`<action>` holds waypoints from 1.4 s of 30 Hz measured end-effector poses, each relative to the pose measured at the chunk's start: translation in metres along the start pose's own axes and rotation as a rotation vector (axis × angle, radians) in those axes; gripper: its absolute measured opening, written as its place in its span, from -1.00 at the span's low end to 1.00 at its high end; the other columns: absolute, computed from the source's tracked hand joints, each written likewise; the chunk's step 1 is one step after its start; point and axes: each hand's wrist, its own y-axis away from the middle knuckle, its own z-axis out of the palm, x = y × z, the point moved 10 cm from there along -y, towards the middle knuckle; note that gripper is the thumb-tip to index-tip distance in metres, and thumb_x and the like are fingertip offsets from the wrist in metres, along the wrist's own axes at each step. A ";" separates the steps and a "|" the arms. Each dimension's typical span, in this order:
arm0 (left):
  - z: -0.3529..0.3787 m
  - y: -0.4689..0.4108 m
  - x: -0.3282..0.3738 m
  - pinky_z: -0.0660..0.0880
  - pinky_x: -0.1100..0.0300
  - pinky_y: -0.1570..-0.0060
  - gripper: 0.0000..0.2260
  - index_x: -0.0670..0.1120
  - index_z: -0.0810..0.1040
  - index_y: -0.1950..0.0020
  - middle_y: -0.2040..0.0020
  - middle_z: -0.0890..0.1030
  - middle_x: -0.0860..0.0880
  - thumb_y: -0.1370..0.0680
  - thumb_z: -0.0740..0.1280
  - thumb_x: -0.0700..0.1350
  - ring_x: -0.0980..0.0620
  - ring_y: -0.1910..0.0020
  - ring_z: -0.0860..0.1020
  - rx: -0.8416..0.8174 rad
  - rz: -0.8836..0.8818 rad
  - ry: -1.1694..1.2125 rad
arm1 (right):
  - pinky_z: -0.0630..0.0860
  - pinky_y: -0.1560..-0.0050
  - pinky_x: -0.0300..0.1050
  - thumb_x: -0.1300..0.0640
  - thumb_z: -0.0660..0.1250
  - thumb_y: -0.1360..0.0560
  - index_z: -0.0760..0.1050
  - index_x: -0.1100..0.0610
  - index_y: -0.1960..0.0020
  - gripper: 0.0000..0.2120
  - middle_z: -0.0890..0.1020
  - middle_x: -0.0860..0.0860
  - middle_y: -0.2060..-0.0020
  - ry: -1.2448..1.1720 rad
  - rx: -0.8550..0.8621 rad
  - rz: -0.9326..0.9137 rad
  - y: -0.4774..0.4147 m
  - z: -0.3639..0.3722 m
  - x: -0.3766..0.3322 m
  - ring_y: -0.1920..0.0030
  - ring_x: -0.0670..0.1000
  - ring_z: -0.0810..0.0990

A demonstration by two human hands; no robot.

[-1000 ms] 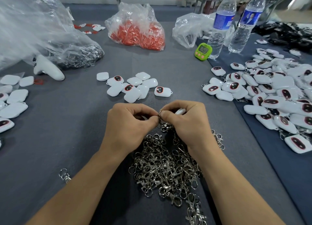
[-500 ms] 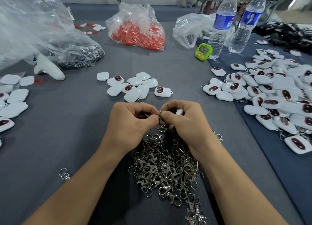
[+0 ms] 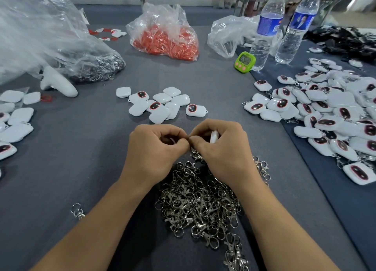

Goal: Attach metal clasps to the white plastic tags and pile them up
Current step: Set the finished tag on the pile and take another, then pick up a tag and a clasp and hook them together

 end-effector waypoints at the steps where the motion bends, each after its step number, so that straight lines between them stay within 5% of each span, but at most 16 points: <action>1: -0.001 -0.001 -0.001 0.40 0.40 0.46 -0.83 0.17 0.72 0.25 0.42 0.66 0.11 -0.35 0.50 -0.14 0.25 0.49 0.51 0.001 -0.004 0.019 | 0.65 0.23 0.00 0.18 0.51 -0.45 0.68 -0.01 0.23 -0.87 0.69 -0.10 0.36 -0.030 0.005 0.013 0.000 0.000 0.001 0.30 -0.03 0.66; 9: 0.003 -0.002 -0.006 0.55 0.30 0.28 -0.81 0.13 0.74 0.19 0.30 0.72 0.07 -0.40 0.56 -0.18 0.10 0.33 0.67 -0.047 -0.044 0.088 | 0.47 0.28 -0.18 0.29 0.48 -0.50 0.73 0.10 0.18 -0.85 0.67 -0.09 0.39 -0.283 -0.027 0.117 -0.003 0.005 0.011 0.36 -0.15 0.52; 15: 0.001 -0.002 -0.003 0.63 0.11 0.28 -0.89 0.15 0.74 0.20 0.32 0.71 0.08 -0.32 0.53 -0.06 0.03 0.34 0.68 -0.028 -0.023 0.060 | 0.51 0.32 -0.11 0.24 0.49 -0.49 0.72 0.04 0.21 -0.85 0.66 -0.07 0.40 -0.189 -0.035 0.100 -0.004 0.007 0.013 0.37 -0.12 0.52; 21: 0.002 -0.001 -0.003 0.42 0.27 0.44 -0.91 0.15 0.73 0.24 0.39 0.68 0.07 -0.29 0.53 -0.03 0.18 0.49 0.51 -0.034 -0.020 0.041 | 0.62 0.29 0.10 0.21 0.48 -0.50 0.72 -0.01 0.20 -0.84 0.67 -0.05 0.39 -0.161 -0.044 0.106 -0.004 0.007 0.017 0.38 -0.06 0.55; 28: 0.001 0.001 0.000 0.42 0.32 0.45 -0.91 0.13 0.72 0.27 0.40 0.68 0.06 -0.27 0.49 -0.05 0.20 0.49 0.50 -0.038 -0.026 0.047 | 0.50 0.42 -0.22 0.17 0.49 -0.49 0.71 -0.06 0.20 -0.84 0.65 -0.10 0.44 -0.146 -0.059 0.073 -0.004 0.008 0.015 0.45 -0.15 0.53; 33: 0.002 0.000 0.000 0.58 0.18 0.35 -0.90 0.14 0.73 0.23 0.35 0.70 0.08 -0.30 0.50 -0.05 0.03 0.39 0.66 -0.068 -0.029 0.037 | 0.55 0.33 0.00 0.14 0.49 -0.48 0.71 -0.06 0.20 -0.87 0.67 -0.01 0.38 -0.111 -0.042 0.077 -0.005 0.005 0.016 0.38 -0.10 0.53; 36: 0.004 0.000 -0.001 0.54 0.25 0.38 -0.91 0.11 0.72 0.25 0.36 0.70 0.06 -0.29 0.49 -0.06 0.07 0.41 0.65 -0.085 -0.031 0.039 | 0.61 0.29 0.13 0.12 0.49 -0.47 0.71 -0.06 0.21 -0.88 0.68 0.08 0.36 -0.074 -0.033 0.060 -0.003 0.005 0.011 0.33 0.14 0.60; 42: 0.007 0.000 -0.002 0.50 0.32 0.37 -0.91 0.10 0.72 0.26 0.36 0.70 0.06 -0.28 0.50 -0.08 0.14 0.41 0.63 -0.097 -0.049 0.073 | 0.59 0.30 0.13 0.11 0.49 -0.45 0.71 -0.05 0.23 -0.89 0.67 0.15 0.36 -0.057 -0.010 0.047 -0.002 0.002 0.007 0.26 0.22 0.60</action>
